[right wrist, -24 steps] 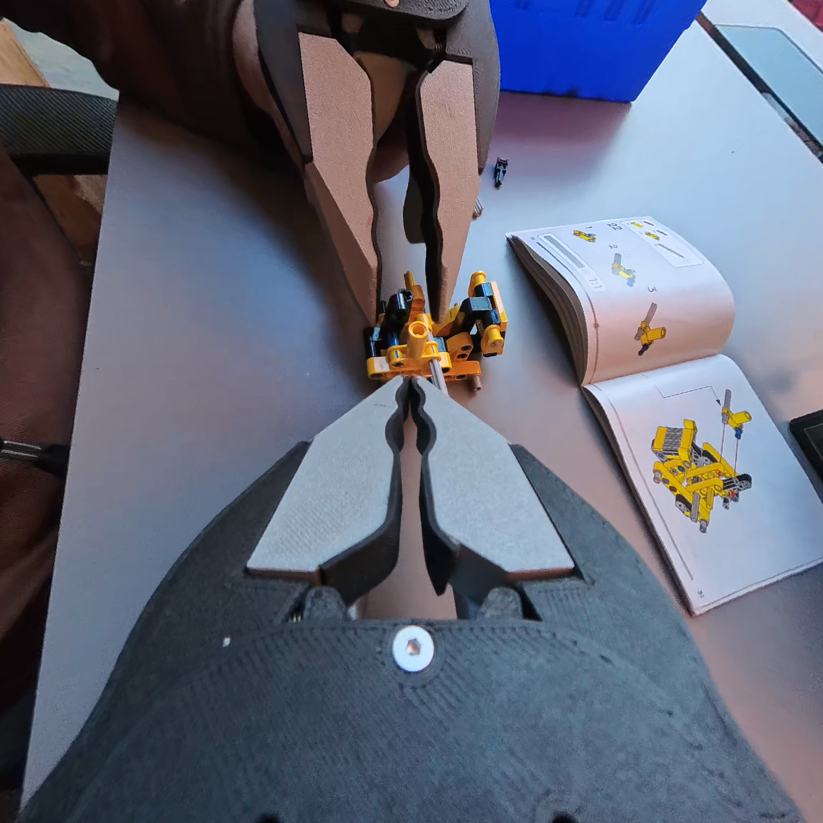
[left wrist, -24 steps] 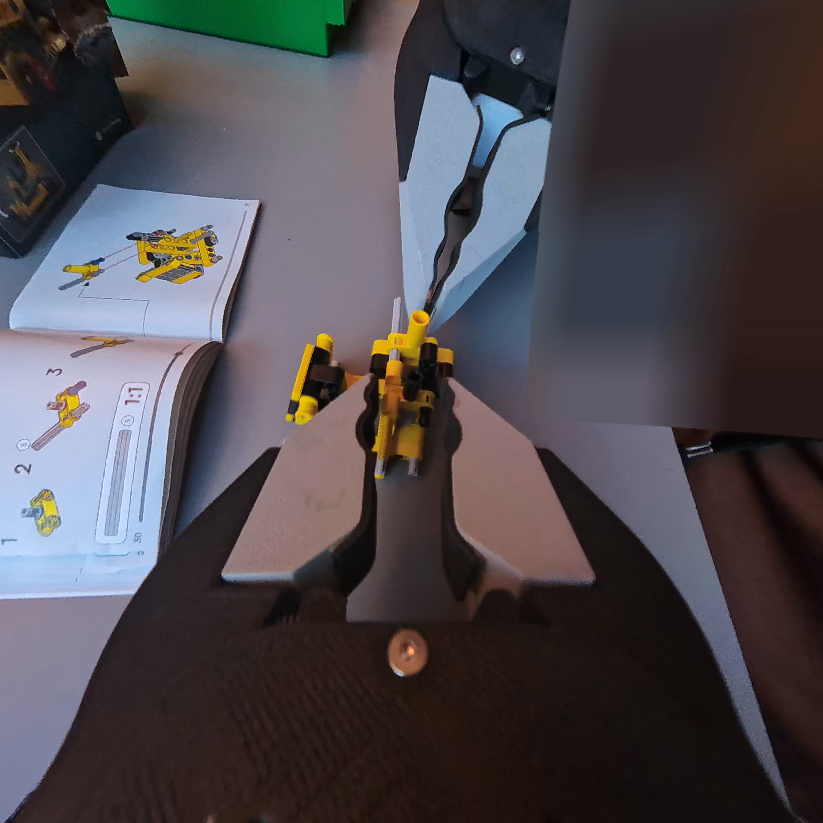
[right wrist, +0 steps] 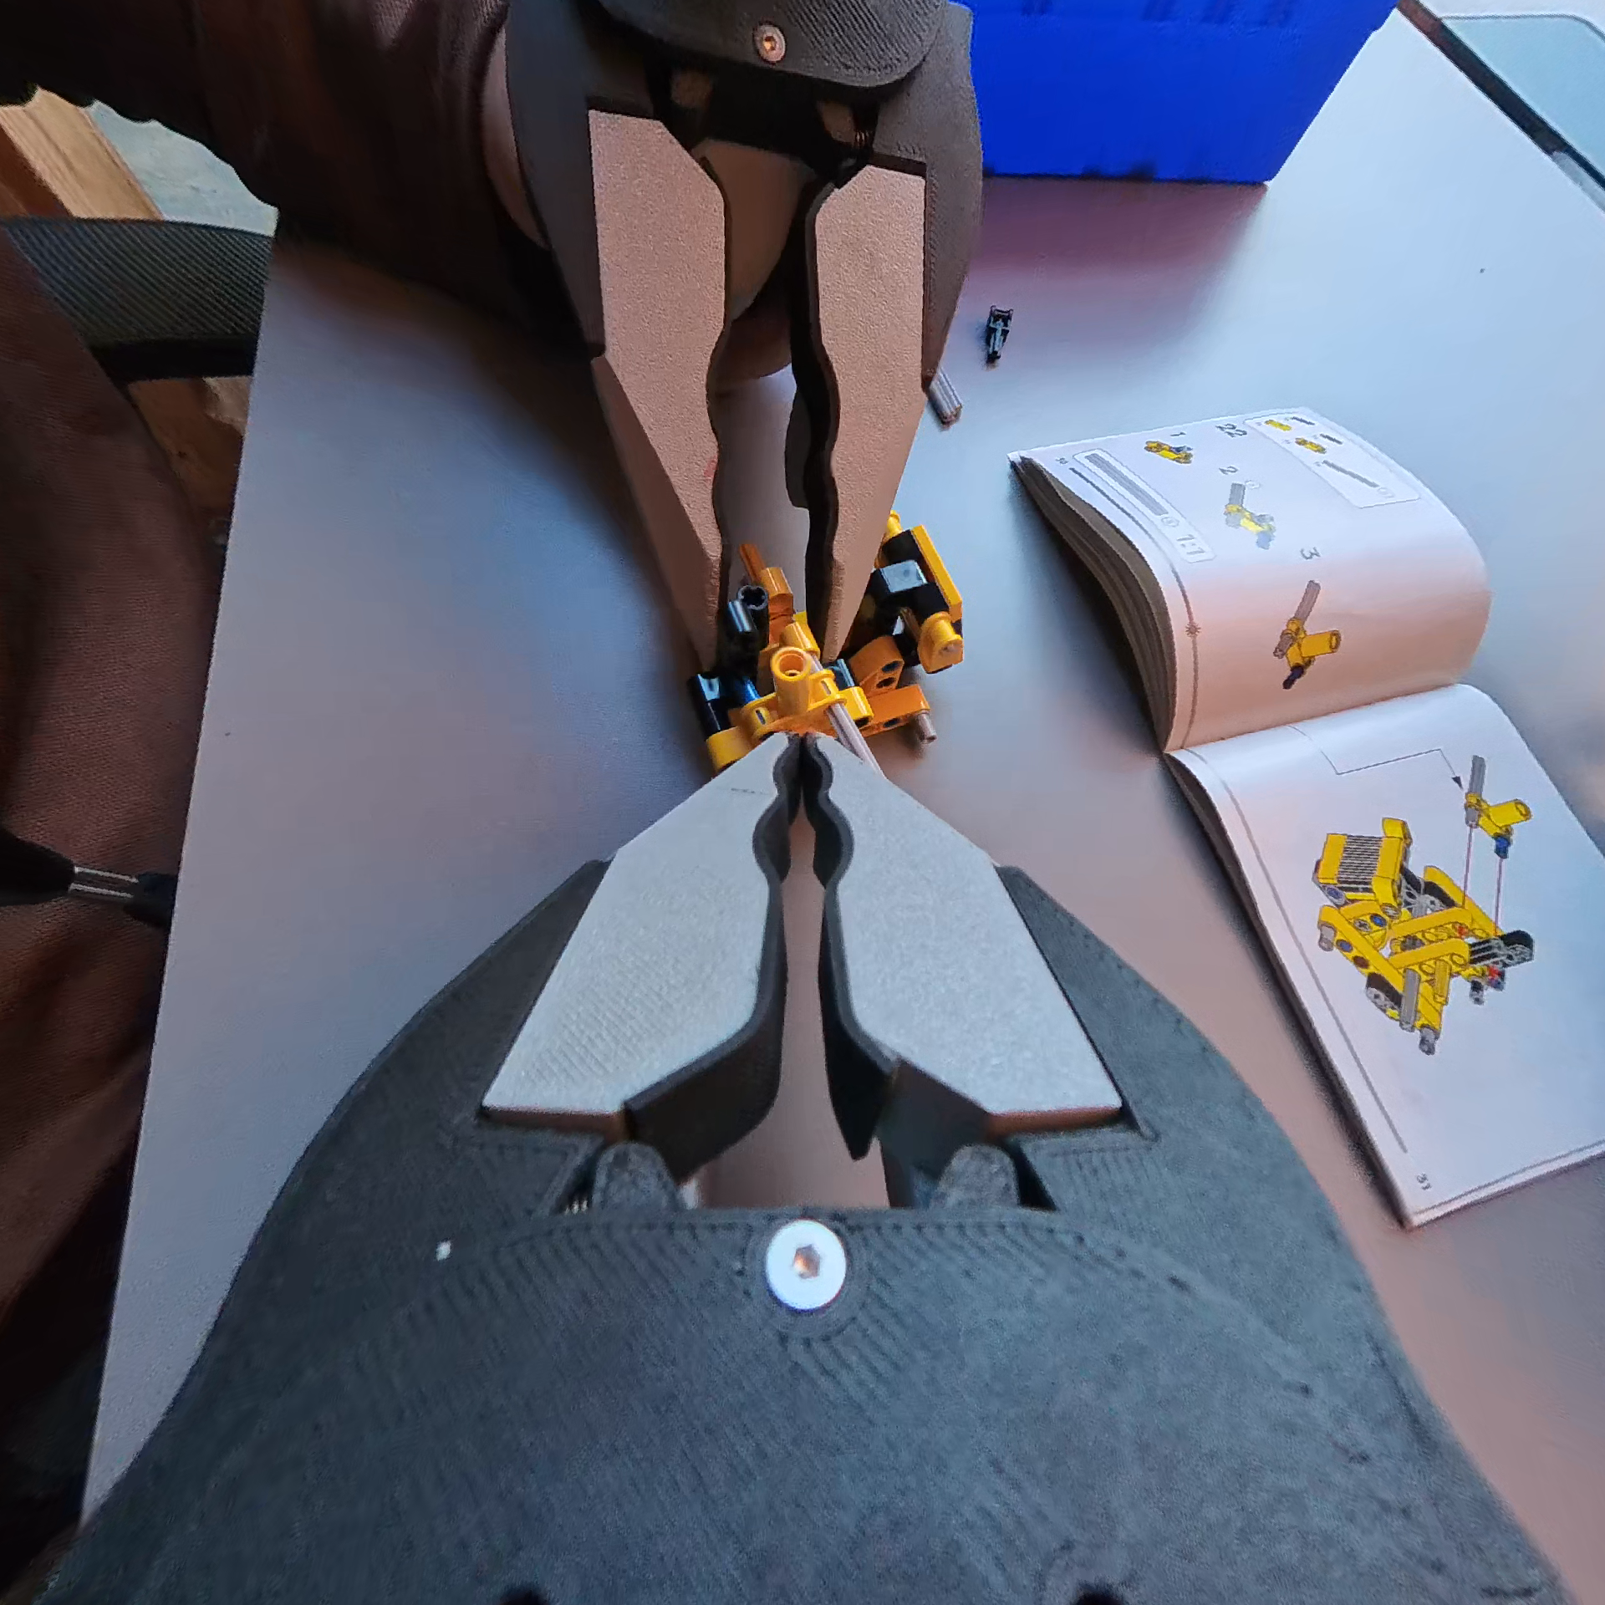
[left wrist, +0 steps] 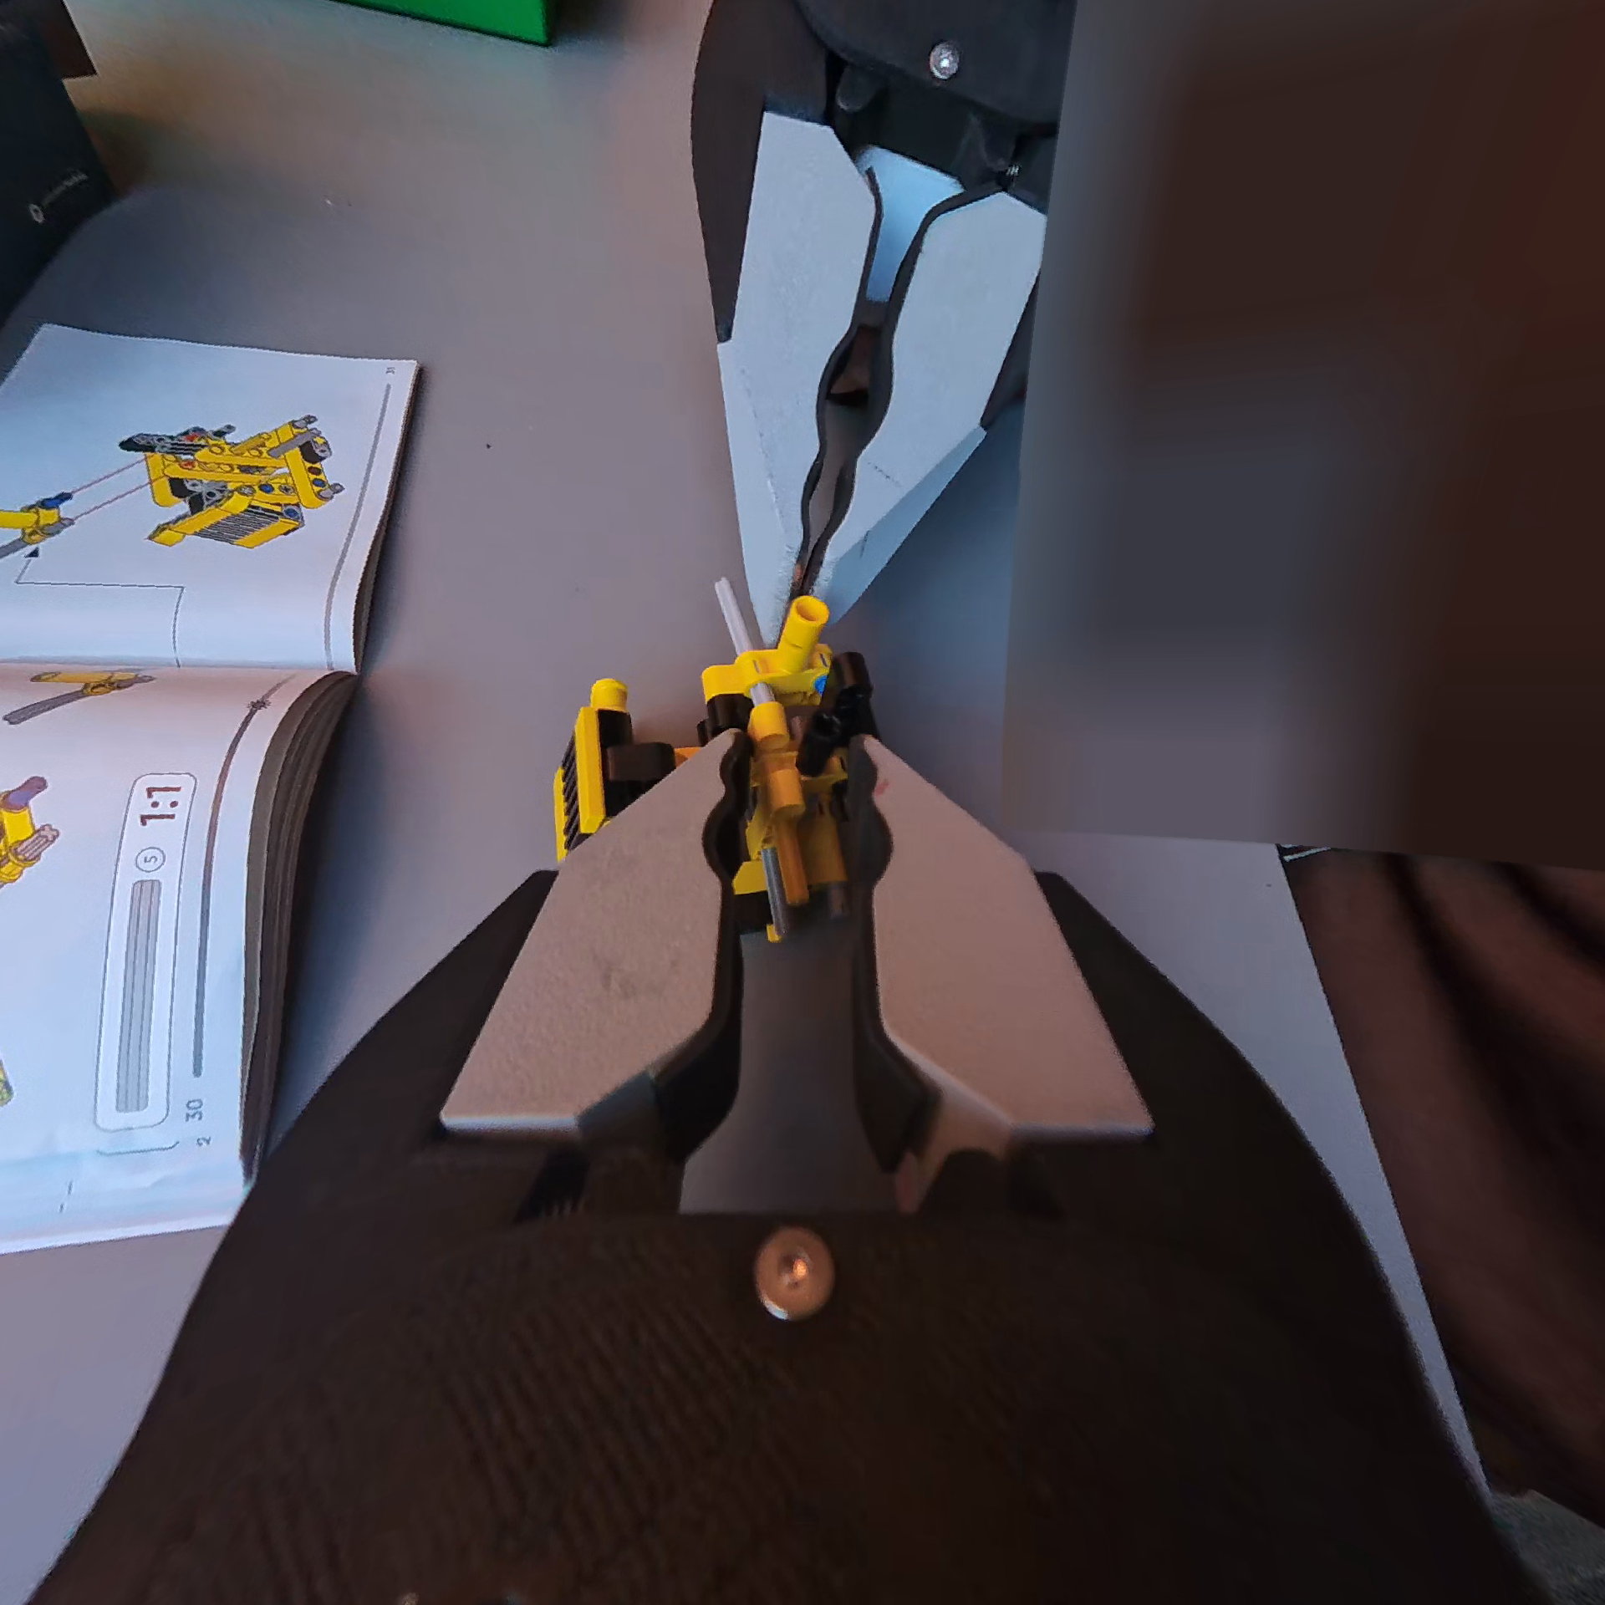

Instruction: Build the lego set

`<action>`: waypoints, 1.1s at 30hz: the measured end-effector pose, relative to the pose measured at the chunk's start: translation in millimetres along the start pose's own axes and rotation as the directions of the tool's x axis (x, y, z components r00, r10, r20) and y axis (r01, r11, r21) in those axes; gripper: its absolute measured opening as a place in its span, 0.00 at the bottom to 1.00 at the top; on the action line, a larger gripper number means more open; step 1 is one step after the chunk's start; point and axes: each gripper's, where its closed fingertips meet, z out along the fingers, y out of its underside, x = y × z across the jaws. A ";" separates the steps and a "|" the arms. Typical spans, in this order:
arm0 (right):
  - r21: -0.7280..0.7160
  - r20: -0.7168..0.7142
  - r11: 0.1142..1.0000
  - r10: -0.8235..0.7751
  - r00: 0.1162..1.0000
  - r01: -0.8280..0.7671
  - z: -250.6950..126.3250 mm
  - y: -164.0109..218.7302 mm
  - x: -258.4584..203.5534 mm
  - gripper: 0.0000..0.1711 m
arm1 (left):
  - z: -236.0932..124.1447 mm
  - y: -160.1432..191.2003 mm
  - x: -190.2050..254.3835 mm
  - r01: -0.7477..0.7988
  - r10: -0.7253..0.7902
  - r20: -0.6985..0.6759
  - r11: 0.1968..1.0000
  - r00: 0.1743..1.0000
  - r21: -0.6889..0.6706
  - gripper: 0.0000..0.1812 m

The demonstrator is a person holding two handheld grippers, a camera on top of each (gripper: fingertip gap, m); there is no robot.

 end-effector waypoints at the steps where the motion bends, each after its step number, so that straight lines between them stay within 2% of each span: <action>1: 0.003 0.005 1.000 0.007 1.000 -0.007 -0.1 0.1 -0.4 0.00 | 0.2 0.0 0.5 0.000 0.000 0.002 1.000 1.000 0.000 0.11; 20: 0.005 -0.108 0.995 0.101 0.989 -0.101 1.1 0.8 1.1 0.00 | 0.3 1.1 0.4 -0.037 0.037 0.055 0.999 0.998 0.003 0.11; 27: 0.023 -0.173 0.986 0.166 0.971 -0.164 1.5 0.8 1.8 0.00 | 0.2 1.1 -0.2 -0.038 0.037 0.068 0.999 0.997 0.003 0.11; 33: 0.022 -0.283 0.987 0.161 0.946 -0.161 0.8 2.0 2.9 0.00 | 0.3 1.1 0.2 -0.050 0.049 0.083 0.999 0.995 0.004 0.11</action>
